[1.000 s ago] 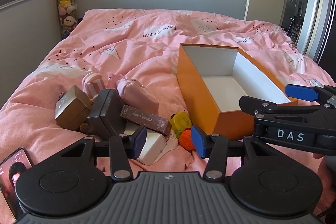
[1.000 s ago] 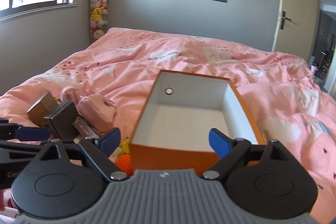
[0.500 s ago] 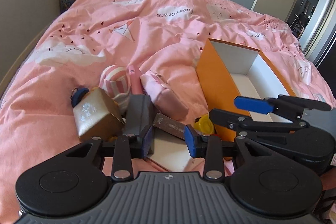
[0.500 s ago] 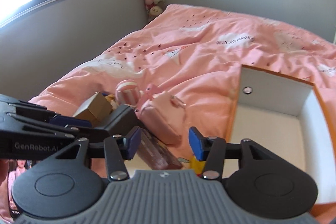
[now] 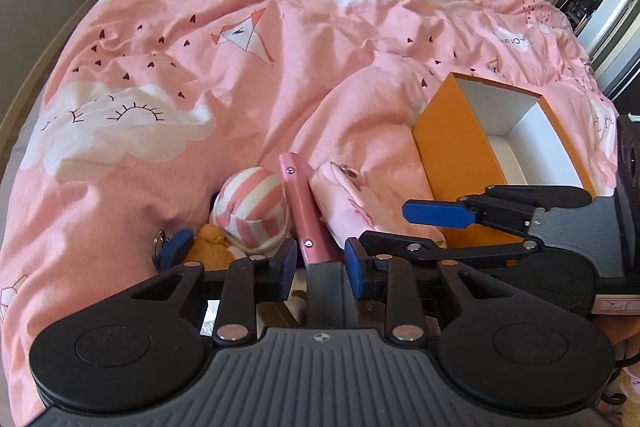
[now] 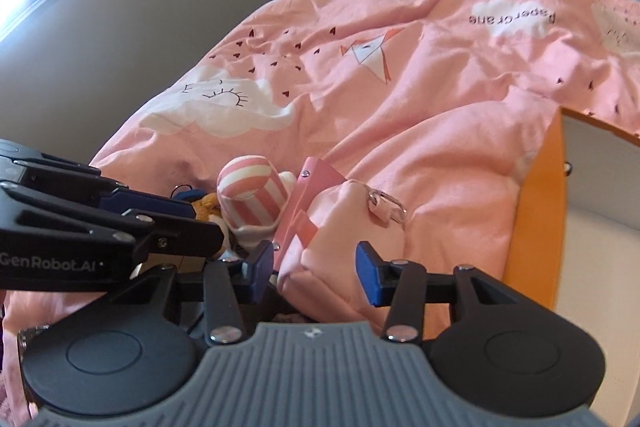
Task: Organize objects
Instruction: 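Grasp the pink phone case with the left tool while the right tool grasps the pink bag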
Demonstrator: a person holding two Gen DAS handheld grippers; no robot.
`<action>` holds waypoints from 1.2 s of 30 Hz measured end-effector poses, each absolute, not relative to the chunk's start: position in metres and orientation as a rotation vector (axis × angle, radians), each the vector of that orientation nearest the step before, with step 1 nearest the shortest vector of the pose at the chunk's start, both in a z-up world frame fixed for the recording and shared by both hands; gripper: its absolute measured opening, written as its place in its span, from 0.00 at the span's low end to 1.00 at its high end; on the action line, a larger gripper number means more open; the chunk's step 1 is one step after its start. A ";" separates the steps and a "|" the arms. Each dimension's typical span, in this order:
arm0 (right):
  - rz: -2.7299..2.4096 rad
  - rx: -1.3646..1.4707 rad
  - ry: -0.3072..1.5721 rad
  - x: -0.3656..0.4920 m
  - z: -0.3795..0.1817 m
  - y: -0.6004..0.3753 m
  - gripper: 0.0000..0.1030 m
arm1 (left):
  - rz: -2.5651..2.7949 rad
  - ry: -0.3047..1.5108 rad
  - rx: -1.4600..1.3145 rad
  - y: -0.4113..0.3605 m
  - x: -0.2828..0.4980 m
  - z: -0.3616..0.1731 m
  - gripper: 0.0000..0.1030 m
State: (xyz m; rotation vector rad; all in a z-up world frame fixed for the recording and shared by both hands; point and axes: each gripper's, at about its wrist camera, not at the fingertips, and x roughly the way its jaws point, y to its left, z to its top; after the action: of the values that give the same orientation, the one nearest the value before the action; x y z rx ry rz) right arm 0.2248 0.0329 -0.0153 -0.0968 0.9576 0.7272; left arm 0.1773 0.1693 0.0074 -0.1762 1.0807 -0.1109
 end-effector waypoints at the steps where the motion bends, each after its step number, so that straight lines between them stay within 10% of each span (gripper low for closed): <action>1: 0.733 -0.102 0.968 0.228 -0.018 0.038 0.47 | -0.108 1.093 -0.191 0.174 0.181 0.006 0.31; 19: 0.735 -0.285 0.987 0.253 -0.017 0.026 0.30 | -0.142 1.181 -0.280 0.169 0.219 -0.026 0.31; 36: 0.747 -0.428 1.012 0.275 -0.028 0.030 0.38 | -0.026 1.198 -0.250 0.161 0.238 -0.062 0.37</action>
State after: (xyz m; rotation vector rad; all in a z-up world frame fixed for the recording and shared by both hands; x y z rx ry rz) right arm 0.2745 0.0296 -0.0283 -0.4279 1.0119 0.7468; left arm 0.2379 0.1605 -0.0624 -0.2495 1.1977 -0.0264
